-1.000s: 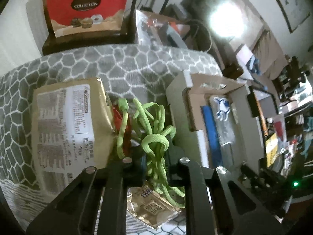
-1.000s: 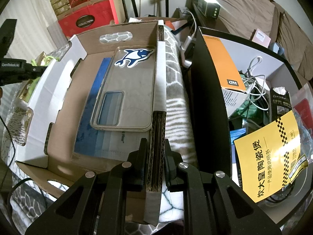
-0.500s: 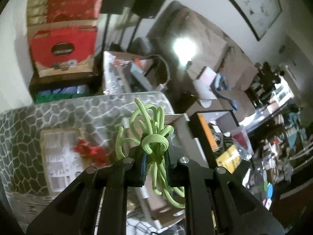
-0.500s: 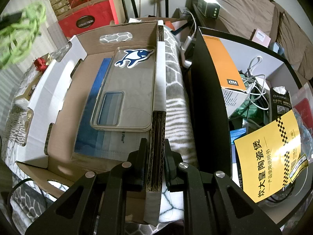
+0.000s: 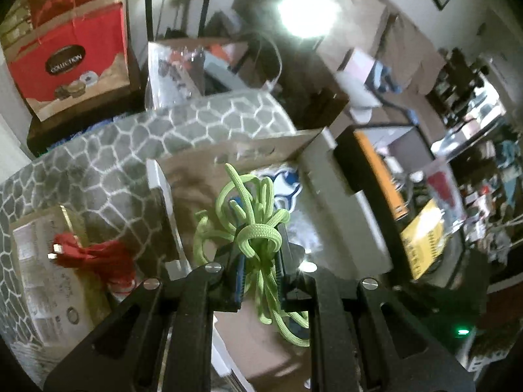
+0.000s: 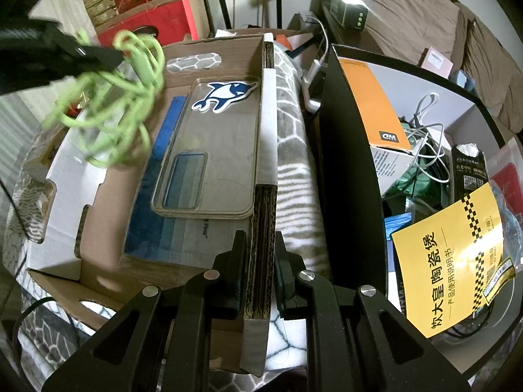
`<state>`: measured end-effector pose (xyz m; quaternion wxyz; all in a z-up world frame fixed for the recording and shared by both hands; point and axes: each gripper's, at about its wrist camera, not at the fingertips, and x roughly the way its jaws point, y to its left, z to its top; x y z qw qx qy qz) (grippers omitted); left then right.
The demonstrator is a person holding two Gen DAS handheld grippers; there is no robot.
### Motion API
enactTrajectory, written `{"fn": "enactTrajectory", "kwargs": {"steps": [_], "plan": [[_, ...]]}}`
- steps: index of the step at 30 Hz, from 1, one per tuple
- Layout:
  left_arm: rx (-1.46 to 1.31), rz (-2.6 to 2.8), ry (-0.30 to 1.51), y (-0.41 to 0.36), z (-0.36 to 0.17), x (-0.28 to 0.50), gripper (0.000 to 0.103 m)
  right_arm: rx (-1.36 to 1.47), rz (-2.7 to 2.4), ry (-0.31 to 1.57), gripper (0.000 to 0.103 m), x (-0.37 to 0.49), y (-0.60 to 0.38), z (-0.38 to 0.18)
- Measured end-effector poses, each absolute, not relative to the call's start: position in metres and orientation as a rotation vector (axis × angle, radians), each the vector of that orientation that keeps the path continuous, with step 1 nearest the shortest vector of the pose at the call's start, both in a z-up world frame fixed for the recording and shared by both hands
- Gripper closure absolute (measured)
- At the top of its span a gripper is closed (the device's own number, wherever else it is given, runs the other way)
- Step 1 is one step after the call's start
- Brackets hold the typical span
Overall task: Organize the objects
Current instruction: 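Lower the cable into the box onto the phone case and release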
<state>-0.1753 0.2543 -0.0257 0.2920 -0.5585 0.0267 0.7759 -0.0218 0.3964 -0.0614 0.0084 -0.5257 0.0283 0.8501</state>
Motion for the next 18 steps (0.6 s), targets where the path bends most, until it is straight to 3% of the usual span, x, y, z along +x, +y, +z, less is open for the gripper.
{"fn": "enactTrajectory", "kwargs": {"steps": [12, 18], "plan": [[-1.518, 2.107, 0.148, 0.251, -0.046, -0.174, 0.087, -1.642, 2.657, 0.094, 0.088, -0.020, 0.396, -0.063], [-1.542, 2.097, 0.133, 0.249, -0.044, -0.182, 0.078, -1.644, 2.659, 0.096, 0.088, -0.020, 0.396, -0.064]]}}
